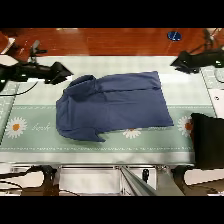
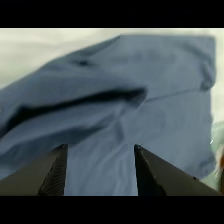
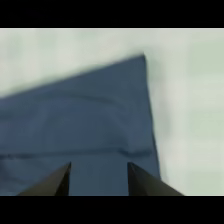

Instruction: Fold the shirts.

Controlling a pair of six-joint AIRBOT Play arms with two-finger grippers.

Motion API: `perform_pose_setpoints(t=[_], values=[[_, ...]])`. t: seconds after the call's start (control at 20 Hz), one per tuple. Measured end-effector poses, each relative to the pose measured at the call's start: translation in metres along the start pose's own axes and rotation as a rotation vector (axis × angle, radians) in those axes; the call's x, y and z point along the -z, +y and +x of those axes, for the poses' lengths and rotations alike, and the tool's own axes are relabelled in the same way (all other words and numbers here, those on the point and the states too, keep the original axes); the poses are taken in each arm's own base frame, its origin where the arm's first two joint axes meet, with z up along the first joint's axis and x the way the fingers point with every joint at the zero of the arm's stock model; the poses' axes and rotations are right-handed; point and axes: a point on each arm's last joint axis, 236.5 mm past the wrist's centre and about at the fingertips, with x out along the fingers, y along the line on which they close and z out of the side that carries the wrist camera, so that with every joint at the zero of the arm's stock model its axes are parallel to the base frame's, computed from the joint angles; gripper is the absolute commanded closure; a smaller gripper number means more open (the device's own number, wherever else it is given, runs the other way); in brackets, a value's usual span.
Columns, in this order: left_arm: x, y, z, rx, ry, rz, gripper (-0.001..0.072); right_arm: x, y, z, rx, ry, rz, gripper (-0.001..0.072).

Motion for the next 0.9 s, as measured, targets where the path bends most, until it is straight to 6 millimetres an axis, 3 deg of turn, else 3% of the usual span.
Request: perform_pose_setpoints(t=[0.15, 0.25, 0.35, 0.5, 0.7, 0.9], values=[[0.038, 0.046, -0.036, -0.071, 0.06, -0.083, 0.0198, 0.044, -0.037, -0.03, 0.036, 0.105, 0.061, 0.03], [0.08, 0.07, -0.049, -0.085, 0.105, -0.146, 0.0198, 0.082, -0.054, -0.035, 0.05, 0.137, 0.122, 0.03], [0.121, 0.094, -0.058, -0.099, 0.127, -0.233, 0.0199, 0.123, -0.06, -0.032, 0.043, 0.159, 0.169, 0.03], [0.168, 0.115, -0.062, -0.076, 0.126, -0.379, 0.0201, 0.171, -0.053, -0.023, -0.008, 0.156, 0.211, 0.0305], [0.209, 0.124, -0.053, -0.038, 0.136, -0.491, 0.0201, 0.195, -0.049, -0.017, -0.033, 0.117, 0.234, 0.0305], [0.229, 0.135, -0.042, -0.053, 0.123, -0.55, 0.0201, 0.201, -0.048, -0.016, -0.042, 0.106, 0.239, 0.0305]])
